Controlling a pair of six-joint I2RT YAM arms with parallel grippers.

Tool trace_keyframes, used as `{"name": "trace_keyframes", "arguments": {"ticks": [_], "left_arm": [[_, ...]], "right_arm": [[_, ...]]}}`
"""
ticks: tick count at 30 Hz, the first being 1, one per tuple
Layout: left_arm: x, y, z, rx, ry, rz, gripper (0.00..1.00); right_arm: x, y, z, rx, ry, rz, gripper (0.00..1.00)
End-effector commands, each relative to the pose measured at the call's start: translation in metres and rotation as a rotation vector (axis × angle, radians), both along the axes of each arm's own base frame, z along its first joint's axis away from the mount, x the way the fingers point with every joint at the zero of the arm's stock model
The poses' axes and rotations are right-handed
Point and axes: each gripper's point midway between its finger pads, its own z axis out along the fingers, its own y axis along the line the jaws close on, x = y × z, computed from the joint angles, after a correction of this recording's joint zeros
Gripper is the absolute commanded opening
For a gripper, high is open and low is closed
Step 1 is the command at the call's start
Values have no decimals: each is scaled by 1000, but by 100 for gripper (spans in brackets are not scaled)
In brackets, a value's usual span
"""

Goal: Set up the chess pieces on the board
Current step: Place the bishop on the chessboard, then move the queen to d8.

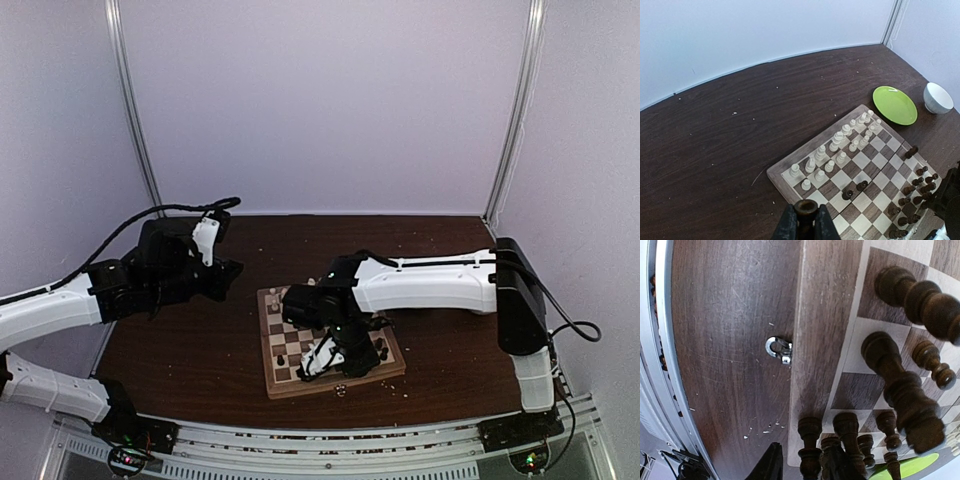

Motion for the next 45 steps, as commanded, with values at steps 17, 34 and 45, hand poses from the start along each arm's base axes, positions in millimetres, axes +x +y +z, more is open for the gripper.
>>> {"name": "trace_keyframes", "arguments": {"ticks": [17,34,45], "left_arm": [[5,-9,16,-46,-31,-21,0],[5,-9,8,-40,-18,-22,0],[6,-11,5,-37,-15,-23,0]], "right_arm": [[10,9,63,242,47,-141,29],[22,10,18,191,57,-197,29],[24,11,11,185,67,-203,19]]}}
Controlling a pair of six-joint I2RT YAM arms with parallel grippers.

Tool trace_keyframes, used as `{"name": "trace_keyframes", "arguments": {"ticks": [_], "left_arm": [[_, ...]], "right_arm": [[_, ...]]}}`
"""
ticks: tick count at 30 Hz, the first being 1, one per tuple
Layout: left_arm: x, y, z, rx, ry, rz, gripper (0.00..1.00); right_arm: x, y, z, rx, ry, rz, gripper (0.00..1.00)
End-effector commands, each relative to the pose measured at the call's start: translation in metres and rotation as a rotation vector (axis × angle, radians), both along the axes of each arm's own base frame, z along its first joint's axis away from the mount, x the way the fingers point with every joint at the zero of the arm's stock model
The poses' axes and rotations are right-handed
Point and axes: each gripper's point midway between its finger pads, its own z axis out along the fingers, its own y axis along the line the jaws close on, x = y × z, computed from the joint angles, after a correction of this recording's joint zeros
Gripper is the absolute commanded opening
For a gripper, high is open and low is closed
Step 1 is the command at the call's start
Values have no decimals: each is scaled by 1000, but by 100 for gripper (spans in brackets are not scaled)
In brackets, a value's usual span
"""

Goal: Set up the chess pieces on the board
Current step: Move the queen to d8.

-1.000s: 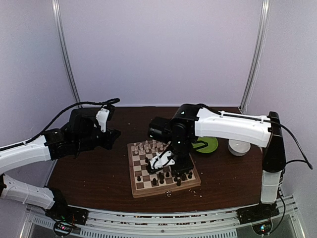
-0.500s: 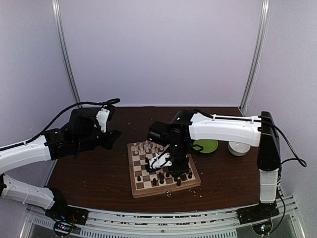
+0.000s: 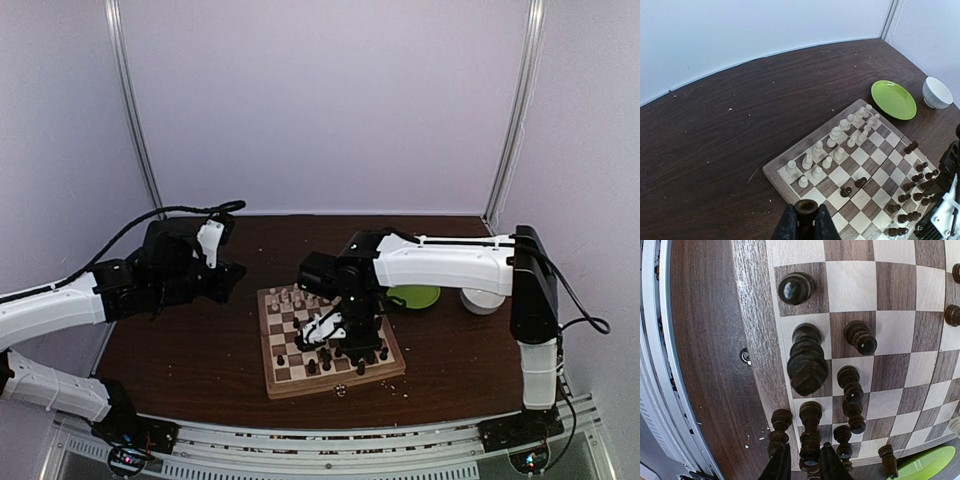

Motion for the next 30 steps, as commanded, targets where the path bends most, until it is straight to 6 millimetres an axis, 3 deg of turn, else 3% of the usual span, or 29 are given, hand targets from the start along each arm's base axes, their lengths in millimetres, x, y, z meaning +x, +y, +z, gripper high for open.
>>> {"name": "trace_keyframes", "arguments": {"ticks": [1,9,30], "left_arm": [[6,-5,13,-45,-37,-2,0],[5,-4,13,-44,-35,-3,0],[6,-5,8,-43,-29,-3,0]], "right_arm": [[1,2,-8,-5,14,-8,18],[0,9,-6,17,33,-8,11],[-6,29,1,73,57,-4,9]]}}
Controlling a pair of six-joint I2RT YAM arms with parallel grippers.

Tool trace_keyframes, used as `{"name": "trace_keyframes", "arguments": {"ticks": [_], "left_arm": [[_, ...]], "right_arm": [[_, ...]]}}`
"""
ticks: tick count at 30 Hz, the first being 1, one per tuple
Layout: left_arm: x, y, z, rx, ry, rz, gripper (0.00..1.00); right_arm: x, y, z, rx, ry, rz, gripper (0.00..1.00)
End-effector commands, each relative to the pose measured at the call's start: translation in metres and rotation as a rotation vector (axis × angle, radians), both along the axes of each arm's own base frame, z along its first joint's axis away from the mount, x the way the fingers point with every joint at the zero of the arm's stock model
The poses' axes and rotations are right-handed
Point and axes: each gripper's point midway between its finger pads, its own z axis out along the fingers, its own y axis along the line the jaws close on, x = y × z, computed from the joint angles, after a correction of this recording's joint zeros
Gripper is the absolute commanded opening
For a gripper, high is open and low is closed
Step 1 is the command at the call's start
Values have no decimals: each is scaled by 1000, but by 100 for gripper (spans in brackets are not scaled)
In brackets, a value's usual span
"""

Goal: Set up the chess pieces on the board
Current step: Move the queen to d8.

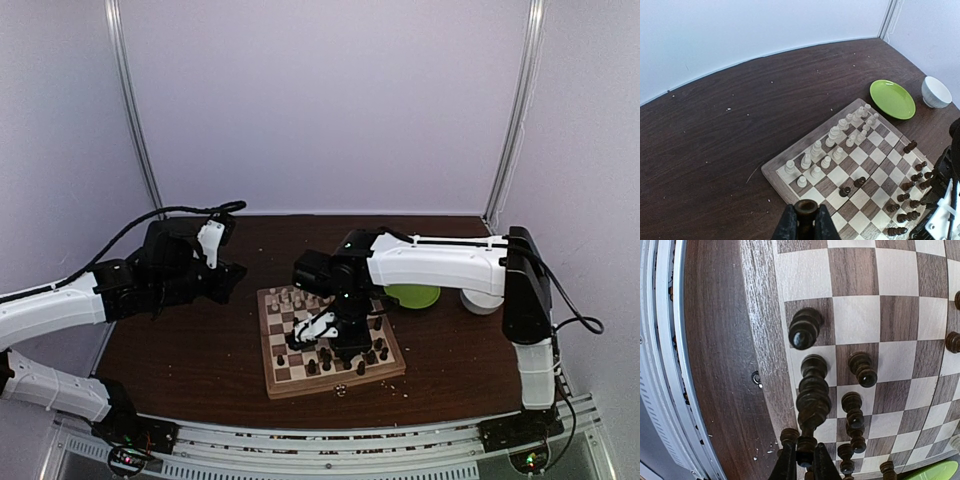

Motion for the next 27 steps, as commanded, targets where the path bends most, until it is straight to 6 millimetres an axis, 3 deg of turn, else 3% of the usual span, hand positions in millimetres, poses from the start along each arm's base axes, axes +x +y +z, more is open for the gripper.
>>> {"name": "trace_keyframes", "arguments": {"ticks": [1,21,27], "left_arm": [[6,-4,9,-43,-34,2,0],[6,-5,6,-42,-28,-2,0],[6,-6,5,-44,-25,-5,0]], "right_arm": [[1,10,2,24,0,-8,9],[2,18,2,39,-3,-17,10],[2,18,12,57,-16,-20,21]]}}
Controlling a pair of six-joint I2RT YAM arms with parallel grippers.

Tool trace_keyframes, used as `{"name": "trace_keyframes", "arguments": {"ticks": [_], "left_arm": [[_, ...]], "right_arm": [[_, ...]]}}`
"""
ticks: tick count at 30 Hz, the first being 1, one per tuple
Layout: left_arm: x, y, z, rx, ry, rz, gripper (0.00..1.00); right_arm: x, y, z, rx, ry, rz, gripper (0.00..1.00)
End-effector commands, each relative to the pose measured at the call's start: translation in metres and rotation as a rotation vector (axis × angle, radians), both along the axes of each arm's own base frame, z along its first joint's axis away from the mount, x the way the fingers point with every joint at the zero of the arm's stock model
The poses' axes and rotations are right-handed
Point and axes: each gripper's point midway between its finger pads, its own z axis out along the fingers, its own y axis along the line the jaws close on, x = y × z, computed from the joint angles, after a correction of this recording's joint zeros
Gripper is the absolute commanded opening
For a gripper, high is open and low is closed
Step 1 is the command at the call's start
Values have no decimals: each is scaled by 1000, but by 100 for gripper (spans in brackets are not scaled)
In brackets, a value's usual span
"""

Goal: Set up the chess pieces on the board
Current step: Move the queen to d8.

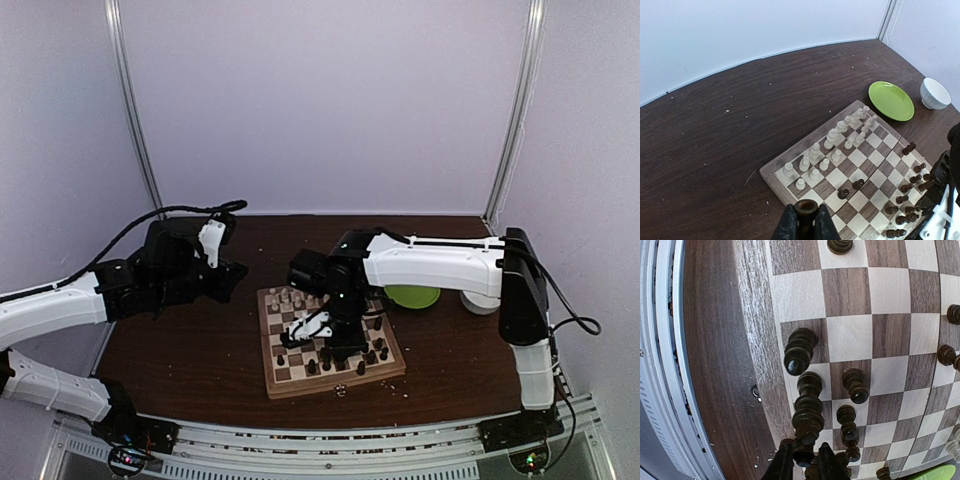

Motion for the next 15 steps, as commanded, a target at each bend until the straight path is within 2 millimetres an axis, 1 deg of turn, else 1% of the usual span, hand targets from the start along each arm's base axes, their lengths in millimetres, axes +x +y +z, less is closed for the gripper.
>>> {"name": "trace_keyframes", "arguments": {"ticks": [1,4,6,10,15], "left_arm": [[4,-3,5,-37,-20,0,0],[4,-2,6,-34,-23,1,0],[4,-2,7,-34,-25,3,0],[4,-2,7,-32,-25,2,0],[4,-2,7,-28,-26,1,0]], "right_arm": [[0,6,17,42,-17,-2,22],[3,2,32,71,-41,-12,25],[4,-5,35,70,-53,-22,27],[2,-22,26,50,-48,-33,28],[-11,-39,11,14,-14,-13,31]]}}
